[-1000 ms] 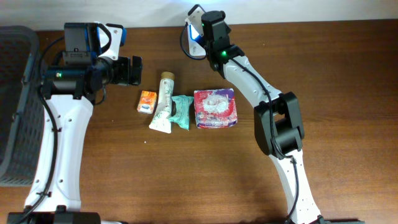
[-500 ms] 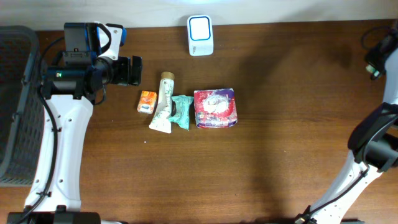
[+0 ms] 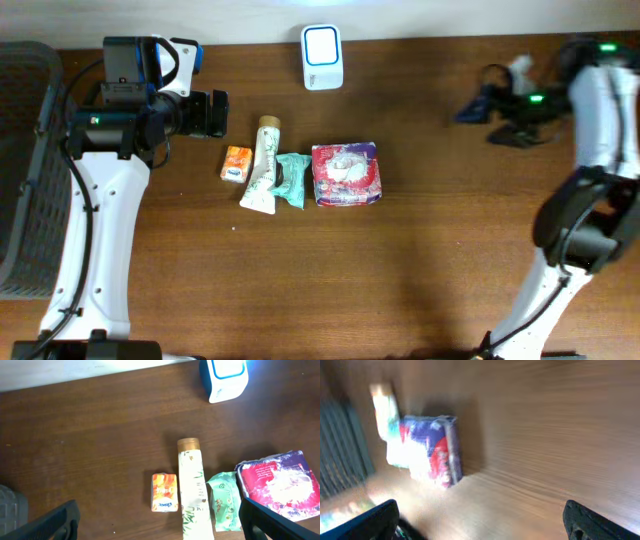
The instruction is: Scan the item barcode
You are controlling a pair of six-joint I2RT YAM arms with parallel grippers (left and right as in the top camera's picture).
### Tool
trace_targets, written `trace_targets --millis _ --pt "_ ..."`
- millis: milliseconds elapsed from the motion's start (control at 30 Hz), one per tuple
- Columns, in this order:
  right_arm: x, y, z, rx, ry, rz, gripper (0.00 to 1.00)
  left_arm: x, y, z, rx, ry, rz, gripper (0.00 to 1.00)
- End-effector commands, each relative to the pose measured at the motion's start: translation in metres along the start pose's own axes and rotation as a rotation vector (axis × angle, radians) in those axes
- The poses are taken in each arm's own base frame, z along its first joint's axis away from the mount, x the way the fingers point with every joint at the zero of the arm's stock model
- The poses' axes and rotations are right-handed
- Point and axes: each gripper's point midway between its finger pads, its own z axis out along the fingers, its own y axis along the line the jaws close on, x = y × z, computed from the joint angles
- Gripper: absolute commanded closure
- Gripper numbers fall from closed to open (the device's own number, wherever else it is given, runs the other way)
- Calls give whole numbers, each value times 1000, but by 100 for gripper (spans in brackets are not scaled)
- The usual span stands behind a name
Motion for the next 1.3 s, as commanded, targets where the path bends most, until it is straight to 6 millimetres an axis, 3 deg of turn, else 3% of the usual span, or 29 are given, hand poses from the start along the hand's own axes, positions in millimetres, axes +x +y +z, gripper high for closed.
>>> trace_targets --millis 0,67,100,167,200,267,300,367,433,500,533,600,667,700,767,833,933,967,1033,1100,1133,1167,1200,1233,1267 --pt "19 42 77 -29 117 -156 1 -4 0 -4 -1 -14 -8 1" --pt "31 56 129 -45 149 -161 1 -4 0 -4 -1 -14 -8 1" --pt "41 73 148 -107 168 -197 2 -4 0 -4 -1 -14 -8 1" --pt "53 86 167 -122 196 -241 11 -4 0 -4 -1 -14 -8 1" --pt "56 94 177 -119 201 -249 22 -4 0 -4 -1 -14 -8 1" --pt "53 93 190 -66 181 -251 24 -4 0 -4 -1 -14 -8 1" --pt "54 86 195 -22 177 -225 39 -4 0 -4 -1 -14 -8 1" --pt "62 78 199 -2 197 -206 96 -4 0 -4 -1 -14 -8 1" --pt "56 84 191 1 188 -197 96 -4 0 -4 -1 -14 -8 1" --pt "33 93 167 59 120 -163 96 -4 0 -4 -1 -14 -8 1" --pt "8 92 128 245 1 -140 96 -4 0 -4 -1 -14 -8 1" --pt "-8 89 62 526 -147 -164 96 -4 0 -4 -1 -14 -8 1" --pt "-3 69 6 865 -222 -167 96 -4 0 -4 -1 -14 -8 1" --pt "5 53 -11 1025 -201 -164 96 -4 0 -4 -1 -14 -8 1" --pt "18 23 -25 1229 -160 -132 96 -4 0 -4 -1 -14 -8 1" --pt "29 10 3 1191 -108 -109 96 -4 0 -4 -1 -14 -8 1" --pt "49 9 55 1172 22 -174 96 -4 0 -4 -1 -14 -8 1" --pt "52 13 67 1172 43 -200 87 -4 0 -4 -1 -14 -8 1" --pt "65 51 115 1046 62 -289 69 -4 0 -4 -1 -14 -8 1" --pt "80 123 166 772 56 -374 58 -4 0 -4 -1 -14 -8 1" --pt "81 152 177 663 44 -398 50 -4 0 -4 -1 -14 -8 1" --pt "79 185 181 566 12 -429 40 -4 0 -4 -1 -14 -8 1" --pt "71 202 174 536 -30 -427 20 -4 0 -4 -1 -14 -8 1" --pt "54 217 152 514 -91 -415 5 -4 0 -4 -1 -14 -8 1" --pt "25 208 104 519 -155 -339 4 -4 0 -4 -1 -14 -8 1"
